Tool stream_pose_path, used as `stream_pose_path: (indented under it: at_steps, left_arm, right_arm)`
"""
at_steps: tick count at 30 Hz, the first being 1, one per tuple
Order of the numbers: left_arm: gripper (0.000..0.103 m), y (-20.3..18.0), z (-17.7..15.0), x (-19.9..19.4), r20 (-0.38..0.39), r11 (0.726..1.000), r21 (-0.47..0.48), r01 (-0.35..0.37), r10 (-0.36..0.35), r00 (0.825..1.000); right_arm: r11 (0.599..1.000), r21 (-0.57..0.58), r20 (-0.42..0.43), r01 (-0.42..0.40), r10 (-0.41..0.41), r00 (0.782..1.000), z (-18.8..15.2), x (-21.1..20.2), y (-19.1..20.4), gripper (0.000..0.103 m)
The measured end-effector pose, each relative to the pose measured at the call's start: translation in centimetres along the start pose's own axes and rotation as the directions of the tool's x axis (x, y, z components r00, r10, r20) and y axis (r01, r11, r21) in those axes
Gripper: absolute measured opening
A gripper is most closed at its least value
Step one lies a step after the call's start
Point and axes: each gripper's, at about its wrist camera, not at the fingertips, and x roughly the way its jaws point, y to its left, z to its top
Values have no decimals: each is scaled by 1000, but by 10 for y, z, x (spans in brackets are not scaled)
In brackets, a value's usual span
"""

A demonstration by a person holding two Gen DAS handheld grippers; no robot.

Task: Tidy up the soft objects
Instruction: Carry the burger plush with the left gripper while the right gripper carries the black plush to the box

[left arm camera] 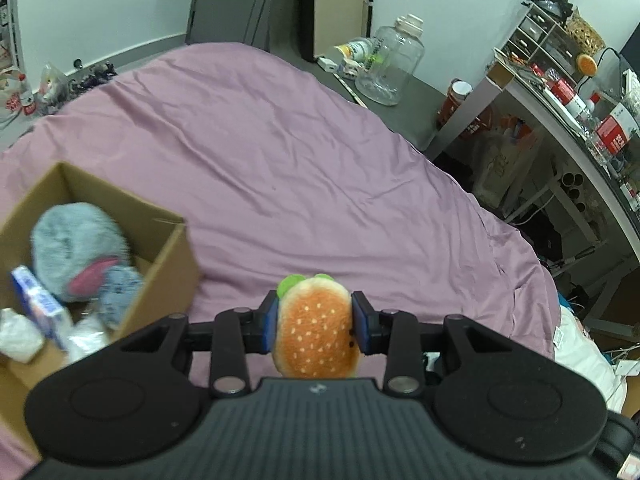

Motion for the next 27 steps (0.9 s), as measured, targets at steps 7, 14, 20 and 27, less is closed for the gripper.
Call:
stream_pose_path:
  at_steps: [7, 14, 20, 27]
  left_arm:
    - [36, 29, -3, -26, 14, 1000, 3, -16, 16, 1000]
    - [36, 57, -4, -46, 24, 1000, 4, -27, 27, 999]
    - [36, 84, -4, -63, 40, 999, 12, -40, 40, 998]
    - [37, 117, -4, -79, 50, 997, 35, -66, 64, 997]
  right_arm:
    - [998, -58, 47, 33, -30, 998, -12, -10, 16, 15]
    - [995, -79, 59, 54, -50, 997, -30, -16, 27, 15]
    - [988, -140, 77, 64, -54, 996, -48, -19, 47, 15]
    - [970, -231, 87, 74, -55, 995, -70, -17, 71, 15]
